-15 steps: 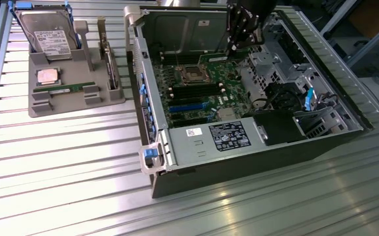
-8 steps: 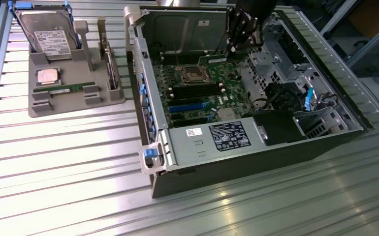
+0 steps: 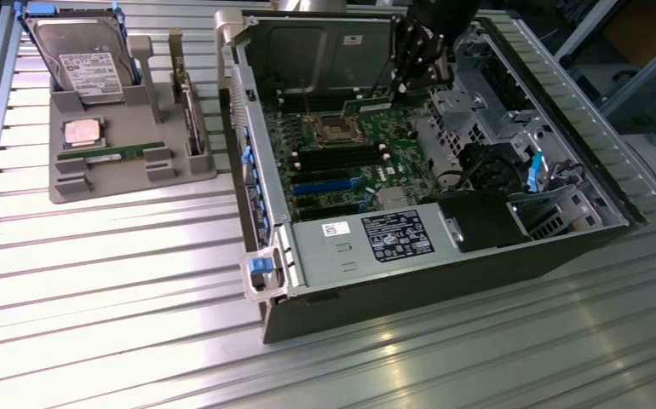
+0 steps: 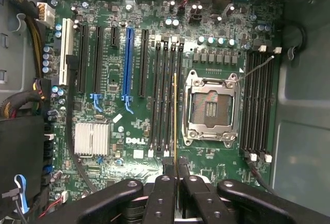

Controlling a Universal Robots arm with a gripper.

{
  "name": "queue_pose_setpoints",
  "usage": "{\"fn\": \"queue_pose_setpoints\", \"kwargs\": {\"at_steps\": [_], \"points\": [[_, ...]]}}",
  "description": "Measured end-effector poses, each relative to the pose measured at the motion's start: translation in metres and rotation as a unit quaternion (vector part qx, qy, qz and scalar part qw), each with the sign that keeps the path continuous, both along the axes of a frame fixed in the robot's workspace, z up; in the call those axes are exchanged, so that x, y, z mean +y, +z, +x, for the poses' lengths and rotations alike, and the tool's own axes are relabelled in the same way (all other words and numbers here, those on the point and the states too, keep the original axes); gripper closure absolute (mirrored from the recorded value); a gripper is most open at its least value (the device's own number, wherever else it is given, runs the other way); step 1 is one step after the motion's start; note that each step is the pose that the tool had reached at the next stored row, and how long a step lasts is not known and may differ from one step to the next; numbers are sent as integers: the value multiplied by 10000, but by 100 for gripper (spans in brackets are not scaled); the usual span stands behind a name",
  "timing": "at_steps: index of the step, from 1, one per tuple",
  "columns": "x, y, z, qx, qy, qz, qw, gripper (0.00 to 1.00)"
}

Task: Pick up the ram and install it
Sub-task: 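Insert the ram into the slot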

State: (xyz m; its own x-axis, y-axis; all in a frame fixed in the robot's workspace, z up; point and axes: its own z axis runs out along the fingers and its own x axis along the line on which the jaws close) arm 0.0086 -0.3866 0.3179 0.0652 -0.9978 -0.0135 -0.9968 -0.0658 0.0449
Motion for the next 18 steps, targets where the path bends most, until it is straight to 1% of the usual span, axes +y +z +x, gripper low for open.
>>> {"fn": "queue_pose_setpoints", "kwargs": {"at_steps": [7, 8, 18], "points": [[0, -52, 0, 0, 0, 0, 10000, 88], [0, -80, 0, 0, 0, 0, 10000, 88], [0, -156, 0, 0, 0, 0, 10000, 88]]}}
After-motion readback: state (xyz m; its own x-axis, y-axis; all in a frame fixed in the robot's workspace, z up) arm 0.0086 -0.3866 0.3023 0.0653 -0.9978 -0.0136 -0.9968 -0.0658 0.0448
